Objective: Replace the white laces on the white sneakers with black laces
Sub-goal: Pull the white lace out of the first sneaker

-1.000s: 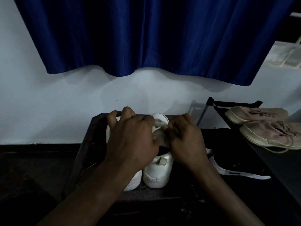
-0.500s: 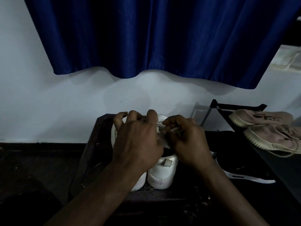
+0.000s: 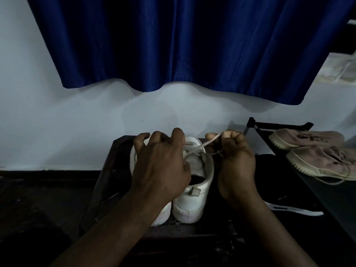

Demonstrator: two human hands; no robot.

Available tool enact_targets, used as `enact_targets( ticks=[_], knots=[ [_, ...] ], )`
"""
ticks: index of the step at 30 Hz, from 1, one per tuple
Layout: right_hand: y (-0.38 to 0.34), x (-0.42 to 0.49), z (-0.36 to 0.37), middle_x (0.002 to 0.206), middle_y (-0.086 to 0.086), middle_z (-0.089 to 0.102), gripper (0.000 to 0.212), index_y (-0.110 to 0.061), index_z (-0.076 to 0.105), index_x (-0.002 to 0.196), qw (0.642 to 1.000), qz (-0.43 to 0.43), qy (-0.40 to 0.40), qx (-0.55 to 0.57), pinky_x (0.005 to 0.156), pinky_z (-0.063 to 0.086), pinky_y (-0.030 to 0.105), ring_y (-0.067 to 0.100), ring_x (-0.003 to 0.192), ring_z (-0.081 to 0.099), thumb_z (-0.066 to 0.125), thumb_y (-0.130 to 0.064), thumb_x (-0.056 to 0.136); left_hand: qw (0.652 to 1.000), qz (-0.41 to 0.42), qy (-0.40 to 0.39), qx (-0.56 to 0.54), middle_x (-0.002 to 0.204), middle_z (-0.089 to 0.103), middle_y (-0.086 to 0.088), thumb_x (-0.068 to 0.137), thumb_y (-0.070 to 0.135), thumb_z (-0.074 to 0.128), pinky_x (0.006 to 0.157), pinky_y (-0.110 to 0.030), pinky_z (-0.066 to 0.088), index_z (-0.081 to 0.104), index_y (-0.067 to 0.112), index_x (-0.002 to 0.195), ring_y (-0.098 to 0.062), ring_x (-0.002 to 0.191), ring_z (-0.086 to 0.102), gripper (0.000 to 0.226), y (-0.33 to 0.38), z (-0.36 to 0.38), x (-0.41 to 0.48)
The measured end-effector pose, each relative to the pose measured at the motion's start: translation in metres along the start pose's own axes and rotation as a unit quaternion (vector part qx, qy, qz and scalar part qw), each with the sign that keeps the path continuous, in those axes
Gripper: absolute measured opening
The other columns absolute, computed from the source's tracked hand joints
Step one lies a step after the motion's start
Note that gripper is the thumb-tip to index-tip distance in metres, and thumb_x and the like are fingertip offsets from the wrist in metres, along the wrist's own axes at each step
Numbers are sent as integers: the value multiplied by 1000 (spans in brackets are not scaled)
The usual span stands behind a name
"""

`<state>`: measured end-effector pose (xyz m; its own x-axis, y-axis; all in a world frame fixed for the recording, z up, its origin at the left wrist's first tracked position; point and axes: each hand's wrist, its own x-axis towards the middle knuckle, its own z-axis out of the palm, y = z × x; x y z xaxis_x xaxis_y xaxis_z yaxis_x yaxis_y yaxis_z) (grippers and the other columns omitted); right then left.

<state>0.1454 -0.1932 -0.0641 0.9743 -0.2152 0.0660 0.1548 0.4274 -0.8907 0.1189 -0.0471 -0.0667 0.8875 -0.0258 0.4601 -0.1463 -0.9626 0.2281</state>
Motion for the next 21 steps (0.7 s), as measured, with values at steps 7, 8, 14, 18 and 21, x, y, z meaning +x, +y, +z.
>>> enact_targets(
  ticks=[7, 8, 14, 18, 21],
  knots=[
    [15, 9, -13, 87, -7, 66, 17, -31, 65, 105, 808, -243, -140, -519, 72, 43, 33, 16, 84, 55, 52, -25, 96, 1000, -8, 12, -16, 81, 63, 12, 71, 34, 54, 104, -46, 28, 45, 30, 109, -18, 102, 61, 39, -1, 1, -1],
    [14, 9, -14, 89, -9, 66, 21, -30, 67, 103, 748, -266, -156, -588, 76, 43, 36, 19, 89, 55, 49, -30, 93, 1000, -8, 11, -16, 81, 63, 12, 71, 33, 55, 104, -46, 27, 45, 31, 109, -17, 102, 60, 39, -1, 1, -1],
    [9, 0, -9, 83, -8, 61, 26, -32, 73, 88, 661, -278, -145, -682, 73, 40, 37, 20, 86, 47, 53, -48, 82, 1000, -11, -3, -19, 83, 64, 13, 75, 34, 58, 106, -44, 25, 42, 32, 110, -15, 106, 58, 38, -1, -1, -1],
    [5, -2, 5, 72, -7, 66, 30, -23, 69, 73, 961, -74, -60, -260, 70, 45, 30, 13, 71, 61, 53, -12, 94, 1000, -13, -2, -19, 82, 63, 13, 75, 32, 61, 103, -44, 25, 41, 32, 108, -16, 105, 58, 39, -1, -1, -1],
    [-12, 2, -1, 67, -1, 58, 28, -17, 63, 71, 984, 67, -37, 163, 73, 54, 32, 15, 66, 64, 52, -6, 93, 1000, -8, -1, -15, 78, 62, 14, 77, 32, 61, 104, -43, 25, 40, 32, 108, -15, 104, 58, 37, 0, -1, -1]
  ],
)
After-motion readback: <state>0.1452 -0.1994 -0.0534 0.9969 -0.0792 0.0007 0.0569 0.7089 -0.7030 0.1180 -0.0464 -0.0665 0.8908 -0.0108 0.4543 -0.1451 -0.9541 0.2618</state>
